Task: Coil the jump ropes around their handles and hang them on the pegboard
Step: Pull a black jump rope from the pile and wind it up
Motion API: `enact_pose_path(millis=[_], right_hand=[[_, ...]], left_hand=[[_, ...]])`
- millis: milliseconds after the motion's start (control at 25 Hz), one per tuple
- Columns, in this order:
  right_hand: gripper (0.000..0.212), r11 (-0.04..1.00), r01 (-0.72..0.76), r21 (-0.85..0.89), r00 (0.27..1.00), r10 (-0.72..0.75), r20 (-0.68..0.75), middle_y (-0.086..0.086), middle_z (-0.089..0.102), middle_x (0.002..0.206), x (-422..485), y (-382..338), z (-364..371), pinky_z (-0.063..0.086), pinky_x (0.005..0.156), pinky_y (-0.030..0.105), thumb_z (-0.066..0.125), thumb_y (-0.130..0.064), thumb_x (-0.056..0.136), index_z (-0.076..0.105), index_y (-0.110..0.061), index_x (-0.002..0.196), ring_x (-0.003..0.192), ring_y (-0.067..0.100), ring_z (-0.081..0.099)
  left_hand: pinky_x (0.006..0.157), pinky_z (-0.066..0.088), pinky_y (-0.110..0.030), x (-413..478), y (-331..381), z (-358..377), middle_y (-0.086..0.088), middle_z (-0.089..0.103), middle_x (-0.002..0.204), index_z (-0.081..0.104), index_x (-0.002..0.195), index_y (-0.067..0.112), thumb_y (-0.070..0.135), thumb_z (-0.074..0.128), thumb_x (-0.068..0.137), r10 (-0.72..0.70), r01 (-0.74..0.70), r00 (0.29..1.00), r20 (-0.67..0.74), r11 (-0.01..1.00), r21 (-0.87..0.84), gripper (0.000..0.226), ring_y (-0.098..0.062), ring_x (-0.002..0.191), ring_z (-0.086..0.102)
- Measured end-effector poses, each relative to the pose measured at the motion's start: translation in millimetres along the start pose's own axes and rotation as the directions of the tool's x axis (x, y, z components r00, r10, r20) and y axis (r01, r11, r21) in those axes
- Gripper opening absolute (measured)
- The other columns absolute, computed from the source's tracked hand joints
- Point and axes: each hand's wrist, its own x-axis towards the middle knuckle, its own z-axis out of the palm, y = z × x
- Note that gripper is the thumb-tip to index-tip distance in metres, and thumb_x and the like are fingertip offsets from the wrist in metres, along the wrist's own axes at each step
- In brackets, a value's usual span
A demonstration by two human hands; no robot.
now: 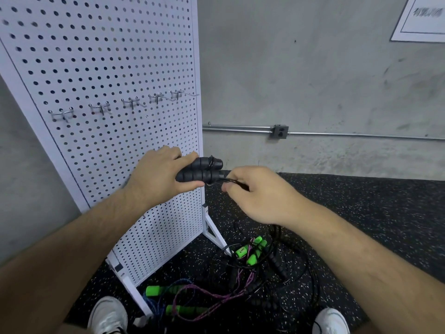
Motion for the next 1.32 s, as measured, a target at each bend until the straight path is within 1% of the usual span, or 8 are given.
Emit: enact_pose_path(millis=[240,440,560,720,840,960,1160,1320], right_hand=[[0.017,0.968,0.079,-0.237,0.988,-0.108,-0.11,-0.01,0.064,0.078,8.4,15.0,-15.9,0.041,0.059,0.029,0.051,-0.037,0.101,0.066,-0.028,0.102,0.07,0.008,0.057],[0.013,0.987,0.136,-0.083,0.975,-0.148,-0.167,-0.02,0.07,0.103,26.2,47.7,-23.3,0.053,0.088,0.037,0.066,-0.032,0.095,0.07,-0.037,0.106,0.098,0.004,0.063],[0.013,0.987,0.147,-0.07,0.969,-0.158,-0.188,-0.019,0.07,0.105,30.9,64.0,-25.3,0.051,0.093,0.037,0.066,-0.028,0.095,0.074,-0.033,0.105,0.101,0.003,0.062],[0.017,0.982,0.102,0.162,0.989,-0.083,-0.118,-0.017,0.073,0.105,33.6,79.4,-17.6,0.05,0.097,0.032,0.059,-0.027,0.1,0.074,-0.032,0.106,0.104,0.004,0.065],[0.025,0.931,-0.016,0.364,1.0,0.016,0.003,-0.006,0.072,0.091,31.1,75.9,-2.0,0.051,0.078,0.031,0.052,-0.012,0.103,0.07,-0.028,0.094,0.083,0.015,0.065],[0.033,0.962,-0.117,0.248,0.991,0.095,0.098,-0.008,0.057,0.065,21.2,58.5,17.7,0.042,0.053,0.02,0.04,-0.019,0.107,0.057,-0.022,0.079,0.056,0.008,0.049],[0.036,0.998,-0.022,0.058,0.977,0.009,0.211,-0.014,0.051,0.072,4.9,33.6,34.2,0.039,0.059,0.017,0.032,-0.042,0.107,0.058,-0.018,0.106,0.061,-0.003,0.051],[0.035,0.996,0.072,-0.054,0.969,-0.057,0.239,-0.01,0.047,0.068,-6.8,6.1,33.8,0.032,0.052,0.019,0.033,-0.042,0.108,0.044,-0.022,0.081,0.055,0.002,0.046]], left_hand=[[0.068,0.036,-0.03,-5.0,12.4,0.5,0.011,0.045,0.082,0.061,0.129,0.032,0.083,0.044,0.083,0.133,-0.128,0.988,0.073,0.99,-0.062,0.071,-0.011,0.076,0.043],[0.069,0.04,-0.031,-12.1,32.2,-0.8,0.012,0.049,0.085,0.06,0.128,0.035,0.082,0.047,0.084,0.241,-0.226,0.968,0.073,0.96,-0.165,0.066,-0.009,0.079,0.044],[0.072,0.036,-0.027,-12.9,46.8,-8.8,0.013,0.052,0.089,0.061,0.13,0.032,0.08,0.05,0.083,0.234,-0.227,0.972,0.006,0.946,-0.23,0.068,-0.008,0.081,0.046],[0.073,0.037,-0.024,-13.5,65.3,-25.5,0.01,0.059,0.091,0.063,0.13,0.027,0.078,0.052,0.082,0.166,-0.192,0.98,-0.111,0.936,-0.295,0.071,-0.011,0.082,0.052],[0.072,0.039,-0.028,-9.5,67.4,-35.4,0.01,0.058,0.09,0.063,0.13,0.027,0.078,0.052,0.083,0.072,-0.111,0.987,-0.146,0.954,-0.279,0.07,-0.012,0.083,0.05],[0.072,0.039,-0.029,-2.5,56.9,-38.0,0.011,0.056,0.091,0.061,0.133,0.03,0.082,0.046,0.083,-0.029,0.002,0.99,-0.138,0.981,-0.193,0.073,-0.012,0.085,0.049],[0.071,0.043,-0.032,4.0,29.8,-35.0,0.007,0.052,0.088,0.056,0.131,0.031,0.081,0.044,0.084,-0.171,0.162,0.977,-0.131,0.984,-0.071,0.07,-0.014,0.082,0.047],[0.071,0.046,-0.035,1.1,18.2,-21.1,0.005,0.055,0.088,0.058,0.131,0.03,0.081,0.044,0.083,-0.152,0.15,0.986,-0.07,0.988,-0.026,0.071,-0.016,0.082,0.048]])
